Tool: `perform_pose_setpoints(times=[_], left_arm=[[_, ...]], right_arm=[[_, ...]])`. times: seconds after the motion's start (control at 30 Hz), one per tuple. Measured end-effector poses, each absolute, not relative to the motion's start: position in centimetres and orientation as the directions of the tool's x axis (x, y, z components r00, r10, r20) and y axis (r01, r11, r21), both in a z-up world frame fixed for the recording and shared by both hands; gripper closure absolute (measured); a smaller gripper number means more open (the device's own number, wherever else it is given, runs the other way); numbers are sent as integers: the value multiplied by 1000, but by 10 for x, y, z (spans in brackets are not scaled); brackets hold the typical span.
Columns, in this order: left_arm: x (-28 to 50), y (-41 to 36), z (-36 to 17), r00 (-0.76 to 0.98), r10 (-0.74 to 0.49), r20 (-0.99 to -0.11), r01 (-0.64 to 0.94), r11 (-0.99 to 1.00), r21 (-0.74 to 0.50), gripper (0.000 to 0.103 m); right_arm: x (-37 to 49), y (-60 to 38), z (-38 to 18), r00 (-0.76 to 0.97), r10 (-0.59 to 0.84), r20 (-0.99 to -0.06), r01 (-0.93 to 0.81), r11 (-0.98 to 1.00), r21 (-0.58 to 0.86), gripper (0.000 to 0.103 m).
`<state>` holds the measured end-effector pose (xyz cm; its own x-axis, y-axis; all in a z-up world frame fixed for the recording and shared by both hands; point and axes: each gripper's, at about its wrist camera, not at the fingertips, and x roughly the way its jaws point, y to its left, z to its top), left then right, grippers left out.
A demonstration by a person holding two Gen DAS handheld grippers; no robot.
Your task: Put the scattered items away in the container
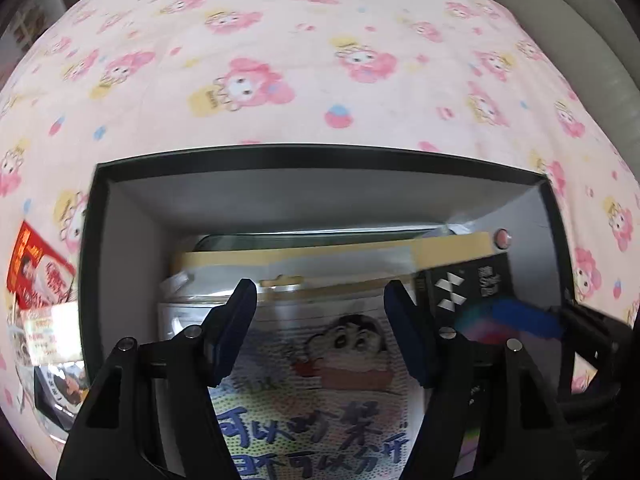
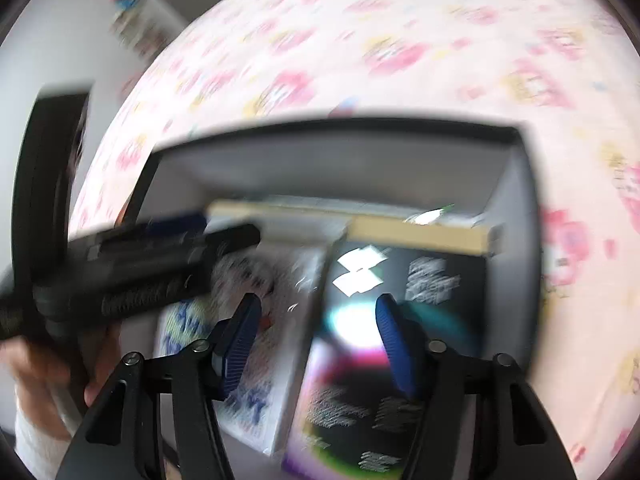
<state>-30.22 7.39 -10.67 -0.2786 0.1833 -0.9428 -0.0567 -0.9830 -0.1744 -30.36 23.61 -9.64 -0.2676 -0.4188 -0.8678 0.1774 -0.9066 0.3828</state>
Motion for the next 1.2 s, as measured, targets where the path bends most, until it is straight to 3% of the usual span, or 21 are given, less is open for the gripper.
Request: perform_pose_setpoints(times=[0.17, 0.33, 0.63, 0.73, 0.9, 1.07, 1.2], left_arm=[[-310, 64, -124, -203, 204, -958, 5, -978, -210, 43], [-311, 56, -116, -259, 190, -947, -3, -981, -196, 43], [-327, 65, -139, -199, 175, -964, -33, -985, -172, 39], [-328, 71, -131, -198, 239, -951, -45, -971, -234, 40], [-330, 99, -118, -258, 311, -915, -133, -949, -285, 41], [-344, 120, -137, -182, 373, -910, -156, -924, -348, 56], [-346, 123, -141, -162, 398, -903, -153, -914, -376, 59]], right_arm=[[-310, 233, -105, -259, -427, -866, 183, -902, 390, 52], [-292, 214, -119, -161, -484, -860, 195, -870, 453, 52], [-278, 212, -118, -189, -403, -895, 208, -907, 365, 52], [-276, 210, -119, -151, -432, -889, 234, -889, 393, 52], [-278, 214, -108, -253, -367, -895, 182, -927, 328, 52], [-276, 212, -108, -256, -361, -897, 177, -930, 324, 52], [-279, 210, -118, -221, -369, -903, 179, -925, 335, 52]])
